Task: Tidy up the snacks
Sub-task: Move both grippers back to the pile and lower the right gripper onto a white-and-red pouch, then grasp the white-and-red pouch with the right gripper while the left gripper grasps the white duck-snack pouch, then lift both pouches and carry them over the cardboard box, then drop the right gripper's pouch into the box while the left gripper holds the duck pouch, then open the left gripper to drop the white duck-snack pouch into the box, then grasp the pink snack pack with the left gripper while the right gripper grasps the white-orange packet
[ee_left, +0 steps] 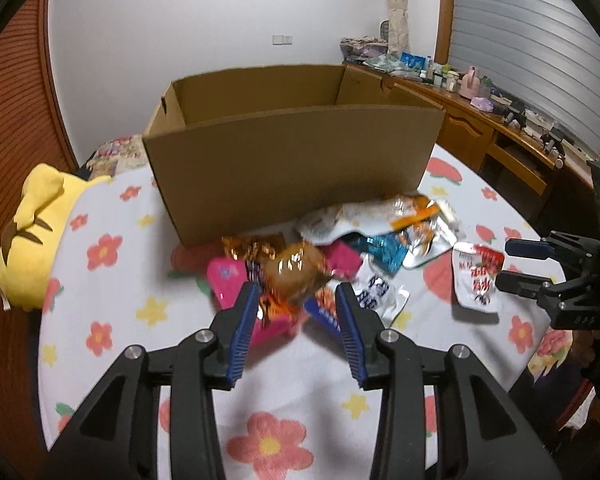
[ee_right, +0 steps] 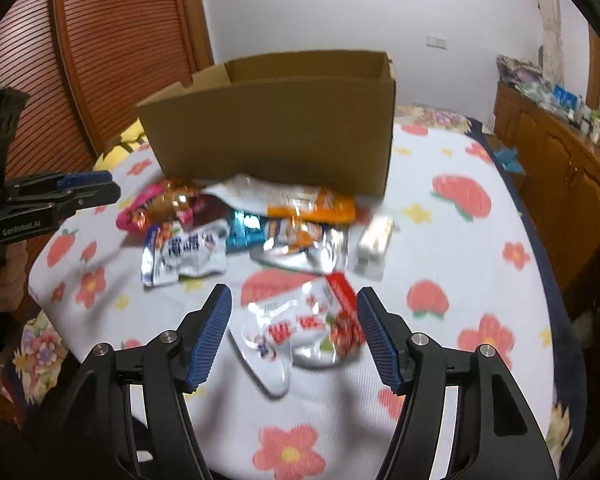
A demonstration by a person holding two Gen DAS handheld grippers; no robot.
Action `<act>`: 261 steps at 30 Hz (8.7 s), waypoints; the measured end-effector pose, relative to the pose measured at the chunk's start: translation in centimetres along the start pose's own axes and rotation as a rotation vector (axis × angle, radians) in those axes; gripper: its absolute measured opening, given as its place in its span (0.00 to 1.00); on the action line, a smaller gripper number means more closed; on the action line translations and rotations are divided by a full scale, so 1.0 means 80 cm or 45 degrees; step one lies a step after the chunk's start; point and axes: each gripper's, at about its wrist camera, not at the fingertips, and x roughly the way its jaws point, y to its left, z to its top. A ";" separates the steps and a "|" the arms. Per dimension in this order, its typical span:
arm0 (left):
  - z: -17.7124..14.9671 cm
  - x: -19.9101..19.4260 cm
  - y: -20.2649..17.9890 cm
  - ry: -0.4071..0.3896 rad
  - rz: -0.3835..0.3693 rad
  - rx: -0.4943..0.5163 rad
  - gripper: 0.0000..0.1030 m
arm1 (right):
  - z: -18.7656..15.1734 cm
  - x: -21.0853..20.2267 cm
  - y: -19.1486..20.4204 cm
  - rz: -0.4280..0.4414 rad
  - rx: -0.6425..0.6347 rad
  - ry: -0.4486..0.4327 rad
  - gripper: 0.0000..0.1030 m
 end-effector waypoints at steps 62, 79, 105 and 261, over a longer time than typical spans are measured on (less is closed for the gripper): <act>-0.013 0.057 -0.090 0.225 -0.153 0.349 0.49 | -0.039 0.045 -0.001 -0.132 -0.059 -0.108 0.46; 0.009 0.092 -0.091 0.200 -0.130 0.341 0.65 | -0.039 0.044 0.000 -0.129 -0.072 -0.110 0.46; -0.004 0.084 -0.090 0.257 -0.213 0.312 0.67 | -0.040 0.044 0.001 -0.128 -0.076 -0.112 0.46; 0.090 0.036 0.000 -0.027 0.018 0.132 0.64 | 0.137 0.010 0.001 0.016 -0.154 -0.202 0.49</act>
